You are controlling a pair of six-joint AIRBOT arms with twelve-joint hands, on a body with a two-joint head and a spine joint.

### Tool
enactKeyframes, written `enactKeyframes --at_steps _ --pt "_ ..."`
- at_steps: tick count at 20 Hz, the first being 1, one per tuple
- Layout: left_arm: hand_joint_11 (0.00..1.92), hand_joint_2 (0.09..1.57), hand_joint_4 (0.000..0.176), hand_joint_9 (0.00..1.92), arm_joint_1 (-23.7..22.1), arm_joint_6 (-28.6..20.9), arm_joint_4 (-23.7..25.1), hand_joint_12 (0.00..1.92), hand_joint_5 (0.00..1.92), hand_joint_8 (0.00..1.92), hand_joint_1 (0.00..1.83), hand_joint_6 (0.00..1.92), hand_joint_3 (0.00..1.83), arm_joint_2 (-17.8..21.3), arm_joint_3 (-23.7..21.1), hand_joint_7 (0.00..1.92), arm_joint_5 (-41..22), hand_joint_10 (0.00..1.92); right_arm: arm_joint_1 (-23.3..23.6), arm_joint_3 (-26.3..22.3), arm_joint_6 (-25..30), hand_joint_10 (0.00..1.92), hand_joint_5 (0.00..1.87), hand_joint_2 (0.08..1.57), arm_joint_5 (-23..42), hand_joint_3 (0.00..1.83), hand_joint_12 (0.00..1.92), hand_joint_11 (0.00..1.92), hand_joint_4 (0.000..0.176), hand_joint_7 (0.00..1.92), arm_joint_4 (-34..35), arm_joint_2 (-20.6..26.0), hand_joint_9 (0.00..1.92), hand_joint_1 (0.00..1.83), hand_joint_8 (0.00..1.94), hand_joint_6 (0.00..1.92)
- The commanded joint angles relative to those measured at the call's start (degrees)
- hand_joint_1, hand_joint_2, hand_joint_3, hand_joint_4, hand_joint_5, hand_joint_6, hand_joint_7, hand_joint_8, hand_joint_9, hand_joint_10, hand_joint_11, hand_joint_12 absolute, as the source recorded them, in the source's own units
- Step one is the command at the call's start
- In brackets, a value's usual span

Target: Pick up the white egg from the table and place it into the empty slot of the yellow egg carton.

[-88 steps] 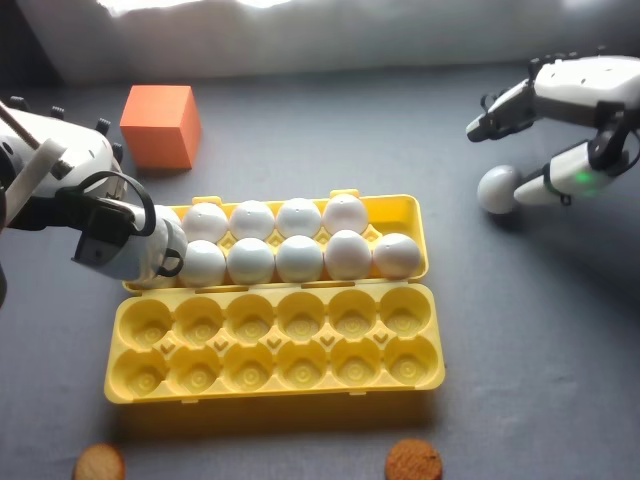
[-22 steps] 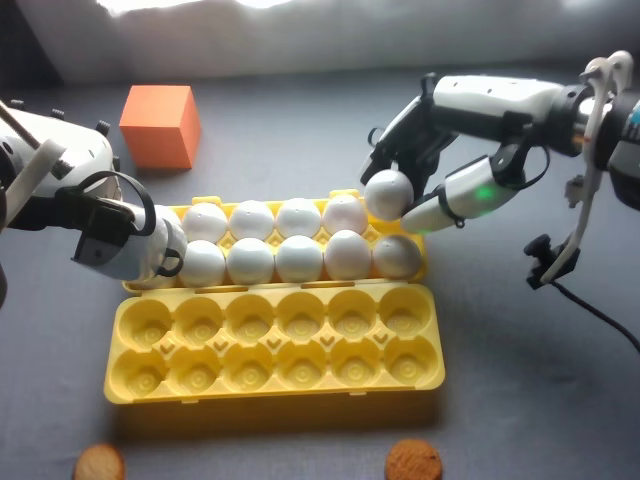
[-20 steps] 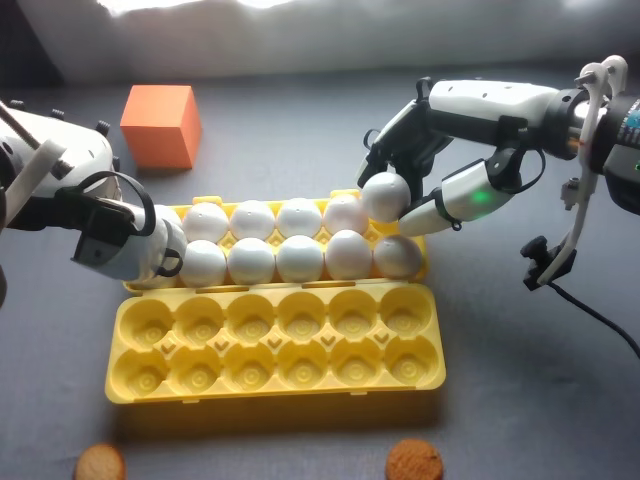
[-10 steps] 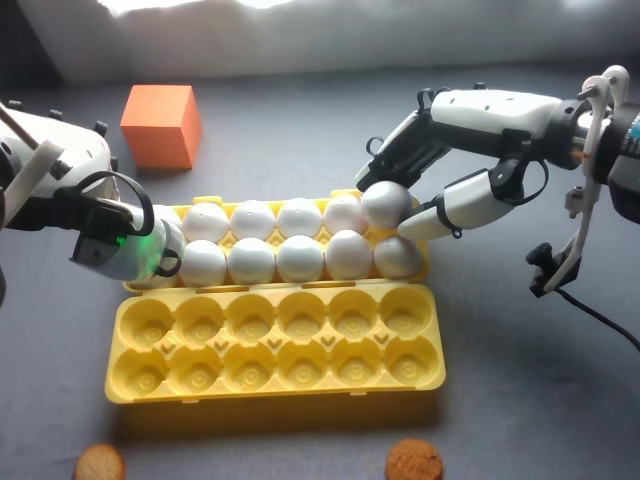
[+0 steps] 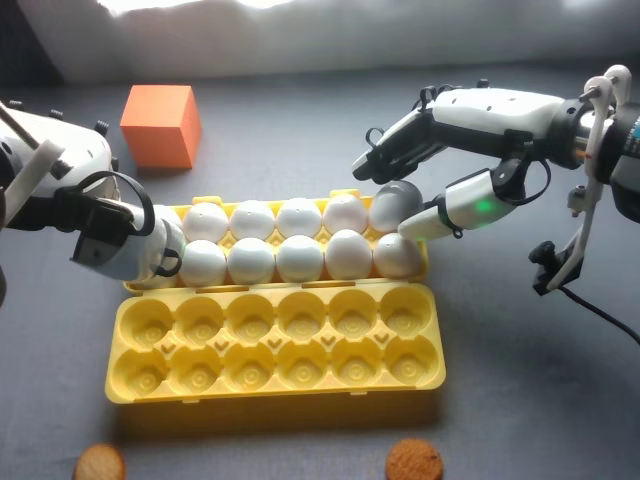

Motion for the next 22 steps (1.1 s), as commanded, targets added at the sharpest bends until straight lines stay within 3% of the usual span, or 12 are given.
enactKeyframes --at_steps 1,5,9,16,22 --pt "0.21 1.33 0.000 0.64 -0.4 0.2 4.9 1.26 0.51 0.00 0.00 0.00 0.00 0.5 -0.1 0.66 0.4 0.01 0.2 0.2 0.3 0.01 0.69 1.01 6.5 0.00 1.27 0.22 0.000 0.79 1.6 0.9 0.78 1.06 0.01 0.01" --pt "0.18 1.33 0.000 0.63 -0.5 0.2 4.9 1.28 0.51 0.00 0.00 0.00 0.00 0.5 -0.1 0.65 0.4 0.00 0.4 0.2 1.6 0.00 0.54 1.05 7.5 0.01 1.23 0.07 0.000 0.62 0.6 1.6 0.61 0.87 0.00 0.00" --pt "0.18 1.33 0.000 0.63 -0.5 0.2 4.9 1.27 0.49 0.00 0.00 0.00 0.00 0.5 -0.1 0.65 0.4 0.00 0.3 0.0 3.0 0.00 0.48 1.04 4.9 0.00 1.20 0.00 0.000 0.54 -3.3 1.9 0.52 0.92 0.00 0.00" --pt "0.19 1.34 0.000 0.64 -0.5 0.2 4.9 1.28 0.50 0.01 0.00 0.01 0.00 0.5 -0.1 0.66 0.4 0.01 0.3 -1.7 9.4 0.02 0.52 1.02 2.3 0.00 1.25 0.05 0.000 0.59 -3.6 2.5 0.58 0.98 0.01 0.01" --pt "0.21 1.33 0.000 0.66 -0.5 0.2 4.9 1.25 0.51 0.00 0.00 0.00 0.00 0.5 -0.1 0.67 0.3 0.01 1.5 -4.7 9.6 0.03 0.58 1.03 0.9 0.01 1.23 0.13 0.000 0.65 -7.2 3.8 0.65 1.03 0.02 0.02"
